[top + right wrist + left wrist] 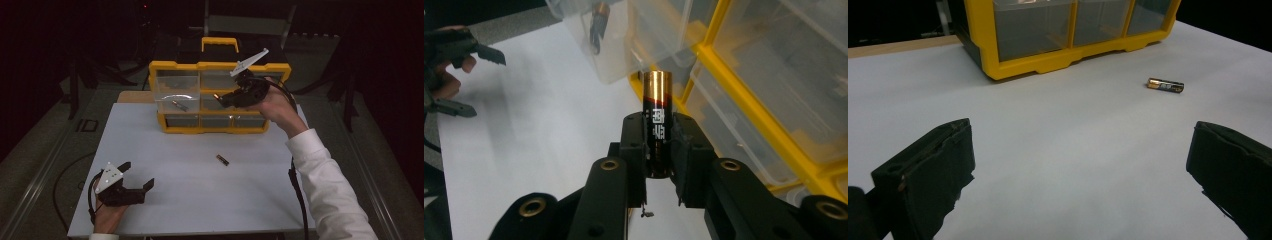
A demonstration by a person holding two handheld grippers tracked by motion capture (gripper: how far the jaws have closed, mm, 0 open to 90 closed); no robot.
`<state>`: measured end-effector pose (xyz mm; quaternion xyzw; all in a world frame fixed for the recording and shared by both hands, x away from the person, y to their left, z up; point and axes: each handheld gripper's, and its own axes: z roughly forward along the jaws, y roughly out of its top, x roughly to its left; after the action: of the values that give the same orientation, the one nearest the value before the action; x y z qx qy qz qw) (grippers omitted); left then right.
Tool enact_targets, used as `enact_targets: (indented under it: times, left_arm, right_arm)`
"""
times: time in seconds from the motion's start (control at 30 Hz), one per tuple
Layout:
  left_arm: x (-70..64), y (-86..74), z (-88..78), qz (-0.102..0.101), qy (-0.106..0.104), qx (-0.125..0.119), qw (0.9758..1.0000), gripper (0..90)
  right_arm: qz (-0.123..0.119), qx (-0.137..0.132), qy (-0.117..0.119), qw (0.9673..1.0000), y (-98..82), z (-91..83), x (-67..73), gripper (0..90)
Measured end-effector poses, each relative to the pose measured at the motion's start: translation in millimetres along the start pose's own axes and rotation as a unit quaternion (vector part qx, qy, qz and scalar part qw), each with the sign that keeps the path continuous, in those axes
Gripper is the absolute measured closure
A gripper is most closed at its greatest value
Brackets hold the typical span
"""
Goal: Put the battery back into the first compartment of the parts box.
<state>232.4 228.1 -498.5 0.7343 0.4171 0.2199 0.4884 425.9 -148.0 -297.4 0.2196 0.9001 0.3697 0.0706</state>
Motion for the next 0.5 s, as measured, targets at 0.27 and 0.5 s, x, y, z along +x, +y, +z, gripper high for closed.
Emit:
enact_targets:
  times: [0.27,0.5]
  left_arm:
    - [0.0,-0.1,-0.2,0.000,0.000,0.000,1.0000,0.0]
    - [-0.3,0.0,0.0,0.000,0.001,-0.001,1.0000,0.0]
  right_arm:
    - [-0.004,-0.008,-0.002,1.0000,10.0,-3.0,-0.1,76.7]
    - [-0.001,-0.019,0.000,0.9998,19.1,-6.9,-1.2,76.7]
